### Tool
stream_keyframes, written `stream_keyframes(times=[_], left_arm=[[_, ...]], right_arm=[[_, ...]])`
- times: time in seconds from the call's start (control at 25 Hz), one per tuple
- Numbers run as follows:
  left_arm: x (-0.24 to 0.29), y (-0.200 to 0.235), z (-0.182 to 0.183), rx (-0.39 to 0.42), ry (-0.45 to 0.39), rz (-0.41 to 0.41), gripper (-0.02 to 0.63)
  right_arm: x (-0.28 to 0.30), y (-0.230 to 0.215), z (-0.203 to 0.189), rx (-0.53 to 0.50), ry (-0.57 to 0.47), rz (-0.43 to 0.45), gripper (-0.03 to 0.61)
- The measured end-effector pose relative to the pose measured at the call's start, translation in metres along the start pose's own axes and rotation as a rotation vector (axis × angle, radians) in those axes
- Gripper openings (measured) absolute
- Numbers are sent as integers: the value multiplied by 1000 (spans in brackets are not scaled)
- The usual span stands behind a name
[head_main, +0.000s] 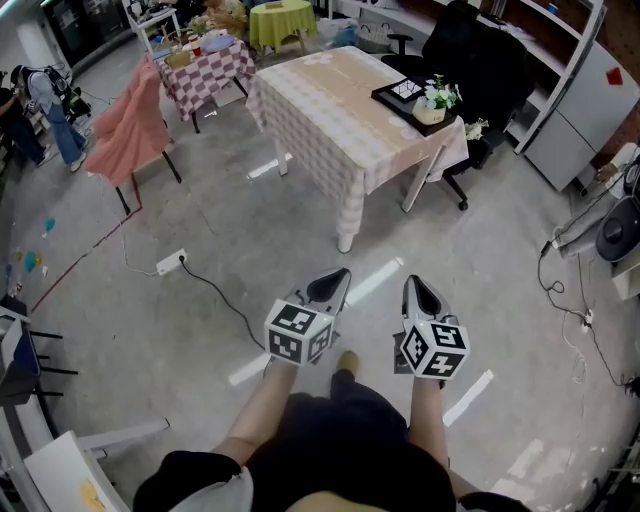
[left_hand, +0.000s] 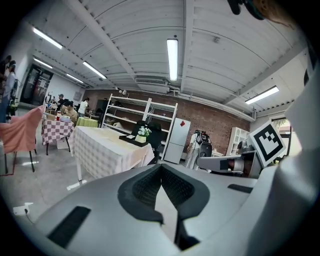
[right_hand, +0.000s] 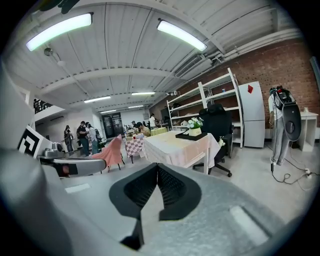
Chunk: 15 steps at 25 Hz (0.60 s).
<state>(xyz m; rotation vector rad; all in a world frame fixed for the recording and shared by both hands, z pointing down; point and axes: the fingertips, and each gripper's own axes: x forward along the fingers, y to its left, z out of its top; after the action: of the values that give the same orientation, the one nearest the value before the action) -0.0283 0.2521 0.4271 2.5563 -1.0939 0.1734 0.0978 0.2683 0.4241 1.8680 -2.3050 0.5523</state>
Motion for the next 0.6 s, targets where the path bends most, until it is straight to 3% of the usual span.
stream_keyframes(times=[0.6], left_arm=[[60, 18, 22, 8, -16, 62, 9]], right_arm=[[55, -37, 24, -15, -3, 75, 5]])
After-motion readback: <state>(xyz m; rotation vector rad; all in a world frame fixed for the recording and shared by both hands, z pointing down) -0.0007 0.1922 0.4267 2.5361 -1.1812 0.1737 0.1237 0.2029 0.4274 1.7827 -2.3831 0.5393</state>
